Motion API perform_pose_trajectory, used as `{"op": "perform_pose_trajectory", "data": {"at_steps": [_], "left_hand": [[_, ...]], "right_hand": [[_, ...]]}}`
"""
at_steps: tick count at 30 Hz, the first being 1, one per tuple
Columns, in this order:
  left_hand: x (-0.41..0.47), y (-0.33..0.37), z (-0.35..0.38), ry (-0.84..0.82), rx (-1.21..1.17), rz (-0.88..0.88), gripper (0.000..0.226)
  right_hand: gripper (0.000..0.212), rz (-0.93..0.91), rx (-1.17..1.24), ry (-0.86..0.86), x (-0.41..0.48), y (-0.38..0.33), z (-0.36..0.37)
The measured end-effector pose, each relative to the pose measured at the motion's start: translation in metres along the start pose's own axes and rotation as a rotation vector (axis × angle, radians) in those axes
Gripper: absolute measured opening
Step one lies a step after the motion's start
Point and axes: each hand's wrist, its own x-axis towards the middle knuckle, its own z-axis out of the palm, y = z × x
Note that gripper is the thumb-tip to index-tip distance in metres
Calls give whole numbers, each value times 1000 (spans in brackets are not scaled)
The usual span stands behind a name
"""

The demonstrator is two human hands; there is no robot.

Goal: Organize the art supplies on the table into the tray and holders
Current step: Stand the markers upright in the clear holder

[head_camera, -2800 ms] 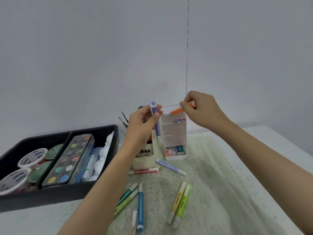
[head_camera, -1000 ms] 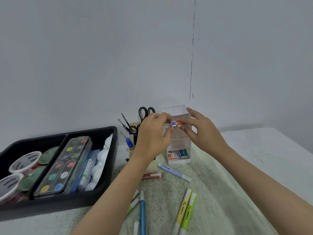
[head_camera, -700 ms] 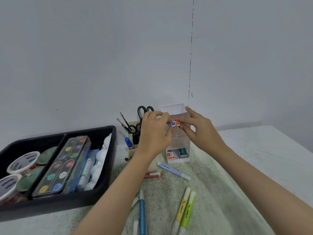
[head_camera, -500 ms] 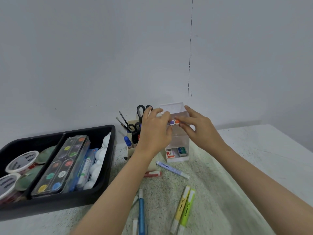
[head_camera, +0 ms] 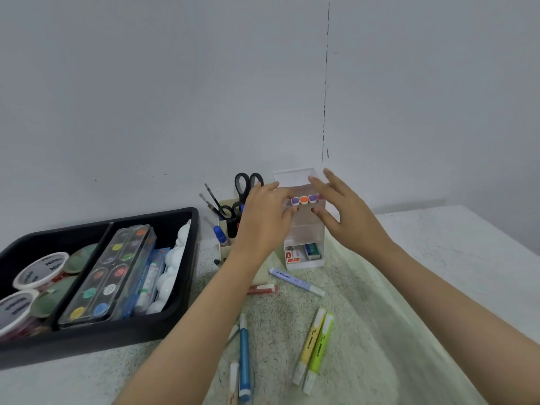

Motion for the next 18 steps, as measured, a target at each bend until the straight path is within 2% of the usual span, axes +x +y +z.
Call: {"op": "perform_pose_trajectory", "data": {"at_steps": [2,4,6,8,10,13,15,18], "left_hand": [[-12,5,-2,70,2,51,31],[-29,5,0,136,14,96,36],[-51,8,6,116,-21,111,32],[-75,10,14,30,-81,111,27],[-98,13,21,-79,-140,74,23],[-120,13,32,-319,-173,-108,22],[-131,12,39,-451,-156,-236,17],[-140,15,45,-532,-195,-359,5]], "right_hand": [[47,18,17,98,-13,-3,1],[38,65,21,181,-34,-8,3],[25,117,-31,130,-62,-9,10],[21,166,-85,2,-95,-9,20],[43,228,-147,-157,-125,-8,28],[64,316,-277,-363,-156,-11,33],[63,344,-336,-369,-168,-12,38],[49,420,-311,-303,-173,-14,41]]}}
